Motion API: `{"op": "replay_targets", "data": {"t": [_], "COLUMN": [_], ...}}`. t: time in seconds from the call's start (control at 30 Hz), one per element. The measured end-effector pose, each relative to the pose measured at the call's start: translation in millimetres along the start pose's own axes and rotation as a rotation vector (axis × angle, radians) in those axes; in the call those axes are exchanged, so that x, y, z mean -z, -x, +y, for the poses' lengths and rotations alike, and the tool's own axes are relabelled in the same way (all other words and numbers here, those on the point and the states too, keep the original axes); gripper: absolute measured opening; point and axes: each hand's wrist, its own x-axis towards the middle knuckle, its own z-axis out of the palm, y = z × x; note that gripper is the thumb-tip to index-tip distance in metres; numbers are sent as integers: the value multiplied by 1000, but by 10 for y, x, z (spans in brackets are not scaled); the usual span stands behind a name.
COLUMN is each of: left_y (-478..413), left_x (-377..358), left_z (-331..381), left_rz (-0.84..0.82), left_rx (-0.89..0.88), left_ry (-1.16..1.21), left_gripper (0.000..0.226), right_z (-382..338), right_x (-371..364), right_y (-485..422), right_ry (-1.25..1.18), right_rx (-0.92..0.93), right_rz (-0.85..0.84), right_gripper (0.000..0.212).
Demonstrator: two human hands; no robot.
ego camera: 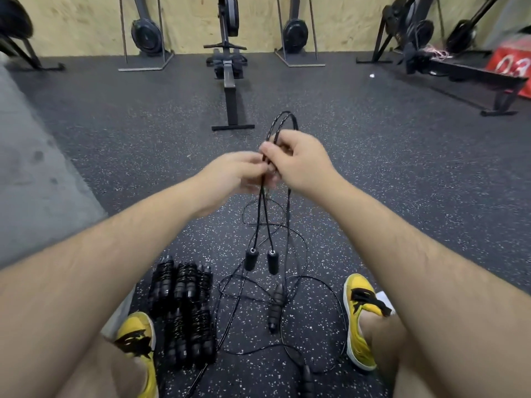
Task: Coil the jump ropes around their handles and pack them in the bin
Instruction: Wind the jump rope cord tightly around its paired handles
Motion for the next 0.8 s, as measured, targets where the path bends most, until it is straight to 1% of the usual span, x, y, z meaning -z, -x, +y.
{"op": "replay_targets", "data": {"t": [0.07,0.1,0.17,0.23,0.27,0.3,0.37,0.43,0.47,0.5,0.57,0.67,0.73,0.8], "left_y": [43,47,21,-16,-40,-63,-96,-115,-123,-129,-122,-118,-74,-4], "left_x": [-54,-92,-142,-139,-123,-103,-78,-81,-91,-98,-93,-20,31,46], "left_z": [-113,-157,-218,-191,-154,-100,17,106,132,149,183,175,90,-62], "left_rz": [-99,-100,-5,124,185,241,312,337,340,341,342,302,202,49], "left_rx": [76,87,73,39,18,-10,-65,-109,-125,-135,-156,-162,-95,-8], "left_ry": [-67,-121,-182,-159,-149,-152,-178,-169,-165,-159,-142,-119,-105,-131], "left_gripper": [27,24,15,17,16,15,13,13,13,13,13,17,24,24], "right_z": [-58,-84,-108,-69,-31,15,115,182,211,227,231,186,131,76], "right_x": [53,72,94,106,114,124,112,15,-45,-105,-160,-129,-97,-77], "right_y": [-23,-19,-6,-13,-9,6,87,195,229,245,239,183,136,68], "right_ry": [-67,-113,-206,-279,-273,-228,-27,148,190,210,209,205,162,61], "right_rx": [-20,-35,-52,-89,-124,-165,-234,-258,-253,-240,-227,-197,-168,-151], "right_rz": [28,24,13,-10,-38,-87,-281,-507,-554,-552,-495,-423,-332,-211], "right_gripper": [20,18,15,7,7,16,28,29,27,22,14,11,15,14]}}
